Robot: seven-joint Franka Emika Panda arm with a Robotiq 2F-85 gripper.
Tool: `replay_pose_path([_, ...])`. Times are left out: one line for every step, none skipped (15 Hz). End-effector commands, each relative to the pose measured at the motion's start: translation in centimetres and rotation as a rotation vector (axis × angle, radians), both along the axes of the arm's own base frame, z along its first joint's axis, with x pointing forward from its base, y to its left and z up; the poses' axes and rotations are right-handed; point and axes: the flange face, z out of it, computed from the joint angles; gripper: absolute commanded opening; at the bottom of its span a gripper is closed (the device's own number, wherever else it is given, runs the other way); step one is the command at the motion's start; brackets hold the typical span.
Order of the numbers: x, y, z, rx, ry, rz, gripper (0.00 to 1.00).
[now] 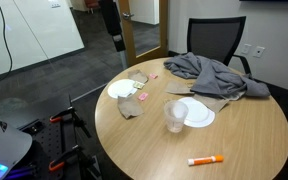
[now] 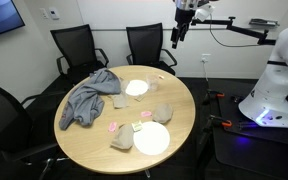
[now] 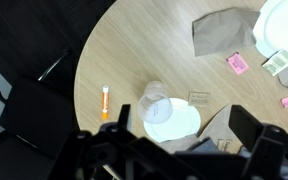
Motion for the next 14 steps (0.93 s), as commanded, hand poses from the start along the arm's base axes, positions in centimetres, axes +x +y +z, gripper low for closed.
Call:
replay_pose_path([2.8,-2.5,-0.4,-0.007,-0.007,-0.090,1.00])
replay_pose_path([3.4,-3.3,-0.7,-0.006,-0.010,-0.105,1.00])
replay_pose_path([3.8,-4.0,-0.8,-0.003,-0.012,-0.123,1.00])
replay_pose_path([4.3,-4.8,-1.1,-0.004,-0.016,-0.135,1.00])
replay_pose_path([4.6,-5.5,-1.4,-0.002,-0.015,-0.145,1.00])
replay_pose_path([5.0,-6.3,-1.6,-0.003,-0.015,-0.155,1.00])
replay_pose_path([5.3,-7.1,-2.0,-0.002,-0.019,-0.164,1.00])
replay_pose_path([5.5,-7.8,-2.3,-0.001,-0.020,-0.174,1.00])
replay_pose_path([5.6,-8.6,-2.6,0.000,-0.025,-0.184,1.00])
replay_pose_path([5.7,-9.4,-3.0,0.001,-0.029,-0.193,1.00])
replay_pose_path([5.8,-10.2,-3.6,-0.001,-0.038,-0.199,1.00])
replay_pose_path([5.9,-10.9,-4.0,-0.005,-0.043,-0.209,1.00])
replay_pose_path([5.9,-11.6,-4.6,-0.007,-0.049,-0.219,1.00])
replay_pose_path([5.9,-12.3,-5.0,-0.009,-0.052,-0.227,1.00])
